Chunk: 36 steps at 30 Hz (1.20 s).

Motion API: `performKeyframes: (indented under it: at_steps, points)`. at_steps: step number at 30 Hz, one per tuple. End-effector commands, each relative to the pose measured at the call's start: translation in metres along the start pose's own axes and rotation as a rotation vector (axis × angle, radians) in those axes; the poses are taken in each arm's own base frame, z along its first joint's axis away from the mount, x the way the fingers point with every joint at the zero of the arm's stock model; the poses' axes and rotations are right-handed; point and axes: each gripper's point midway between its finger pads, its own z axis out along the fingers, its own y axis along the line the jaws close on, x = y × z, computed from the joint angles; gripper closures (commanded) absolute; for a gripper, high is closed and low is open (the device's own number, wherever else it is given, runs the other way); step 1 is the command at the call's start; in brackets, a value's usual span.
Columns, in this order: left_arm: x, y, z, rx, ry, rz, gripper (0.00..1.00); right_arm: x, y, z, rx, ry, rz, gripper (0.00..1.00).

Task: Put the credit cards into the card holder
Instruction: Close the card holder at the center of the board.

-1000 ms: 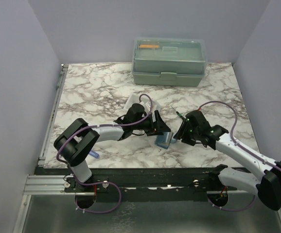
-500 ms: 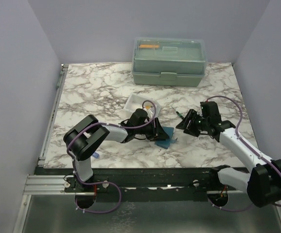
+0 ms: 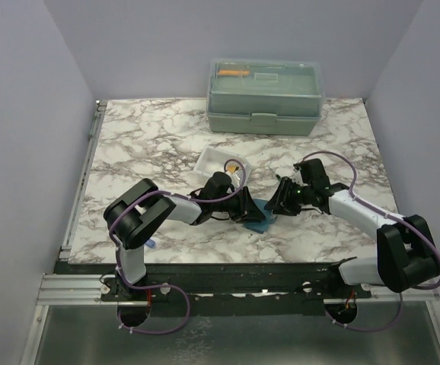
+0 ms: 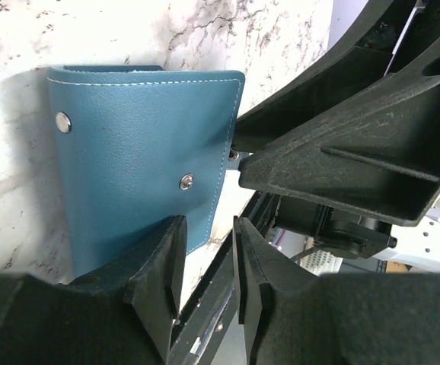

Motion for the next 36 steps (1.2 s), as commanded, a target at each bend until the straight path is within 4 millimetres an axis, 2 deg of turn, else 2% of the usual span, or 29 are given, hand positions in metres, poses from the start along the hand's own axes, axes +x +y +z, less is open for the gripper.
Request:
performKeyframes:
  at_steps: [1,6,10,16,19,22,25,28,31,36]
  points:
    - [0.011,0.007,0.002,-0.006,0.045,-0.004,0.64,-0.003,0.001,0.006,-0.007,-0.011,-0.024,0.59]
    - [0.008,-0.001,0.0,0.009,0.039,0.012,0.64,0.007,-0.011,0.014,0.005,0.001,-0.017,0.81]
    - [0.006,-0.004,0.0,0.011,0.04,0.021,0.62,0.018,-0.018,0.019,-0.012,0.024,-0.013,0.86]
    - [0.004,-0.006,0.0,0.012,0.047,0.018,0.58,0.023,-0.032,0.022,0.036,0.023,0.0,0.88]
    - [-0.004,-0.018,-0.003,0.034,0.042,0.021,0.55,0.023,-0.041,0.024,0.073,0.023,0.007,0.96]
    - [-0.017,-0.031,-0.009,0.052,0.03,0.02,0.55,0.024,-0.05,0.027,0.112,0.021,0.012,0.99]
    - [-0.033,-0.031,-0.013,0.023,0.003,0.025,0.64,0.024,-0.054,0.028,0.132,0.016,0.014,0.99]
    - [-0.04,-0.02,-0.012,-0.028,-0.006,0.03,0.74,0.022,-0.055,0.027,0.144,0.012,0.017,0.99]
    - [-0.038,-0.005,-0.008,-0.063,0.001,0.015,0.85,0.02,-0.055,0.026,0.15,0.007,0.014,0.99]
    - [-0.029,0.017,-0.001,-0.107,0.027,0.003,0.95,0.019,-0.055,0.023,0.161,0.002,0.009,0.99]
